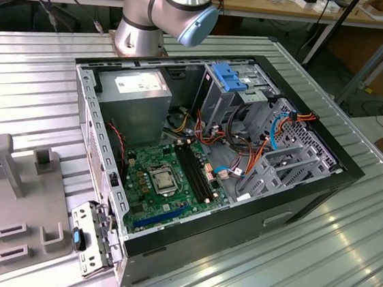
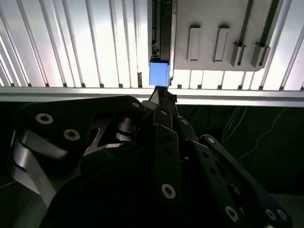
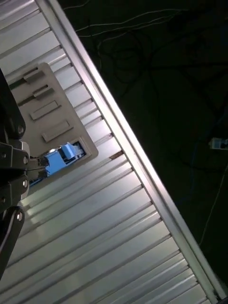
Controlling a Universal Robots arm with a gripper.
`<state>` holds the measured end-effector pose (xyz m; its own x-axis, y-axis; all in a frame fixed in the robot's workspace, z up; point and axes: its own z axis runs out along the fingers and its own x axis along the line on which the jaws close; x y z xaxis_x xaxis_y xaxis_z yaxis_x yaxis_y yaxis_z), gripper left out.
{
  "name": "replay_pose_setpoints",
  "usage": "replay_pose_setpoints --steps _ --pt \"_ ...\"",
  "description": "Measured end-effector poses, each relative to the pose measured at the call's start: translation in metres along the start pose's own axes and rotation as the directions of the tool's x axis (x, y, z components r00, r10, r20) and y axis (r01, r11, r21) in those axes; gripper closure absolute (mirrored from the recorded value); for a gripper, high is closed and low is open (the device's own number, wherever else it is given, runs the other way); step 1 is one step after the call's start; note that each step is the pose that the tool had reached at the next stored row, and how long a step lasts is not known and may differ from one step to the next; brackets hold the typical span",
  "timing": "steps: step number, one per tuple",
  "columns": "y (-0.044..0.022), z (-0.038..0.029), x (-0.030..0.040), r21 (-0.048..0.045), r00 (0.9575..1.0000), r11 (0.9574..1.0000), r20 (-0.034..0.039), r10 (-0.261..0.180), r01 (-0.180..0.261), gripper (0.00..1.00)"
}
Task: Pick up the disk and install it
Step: 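Pick up the disk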
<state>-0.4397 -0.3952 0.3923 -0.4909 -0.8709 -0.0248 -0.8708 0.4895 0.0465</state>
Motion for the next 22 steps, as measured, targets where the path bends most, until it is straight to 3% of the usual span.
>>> replay_pose_setpoints --steps 4,9,12,13,14,17,20,22 --pt "0.0 0.0 0.0 -0.0024 0.996 0.996 -0.0041 -0.09 0.09 0.89" --pt "0.0 0.0 0.0 -0.0058 0.9803 0.9803 -0.0088 -0.197 0.197 0.89" --pt "0.0 0.0001 0.0 -0.008 0.9657 0.9658 -0.0113 -0.259 0.259 0.89" --pt "0.0 0.0001 0.0 -0.0093 0.9552 0.9553 -0.0127 -0.296 0.295 0.89" --pt "0.0 0.0004 0.0 -0.0102 0.9479 0.9479 -0.0136 -0.318 0.318 0.89" --pt "0.0 0.0014 0.0001 -0.0113 0.9324 0.9325 -0.0156 -0.361 0.361 0.89" --pt "0.0 0.0022 0.0001 -0.0081 0.9216 0.9217 -0.0159 -0.388 0.388 0.89" --pt "0.0003 0.0028 0.0003 0.0013 0.9179 0.918 -0.0151 -0.397 0.397 0.89"
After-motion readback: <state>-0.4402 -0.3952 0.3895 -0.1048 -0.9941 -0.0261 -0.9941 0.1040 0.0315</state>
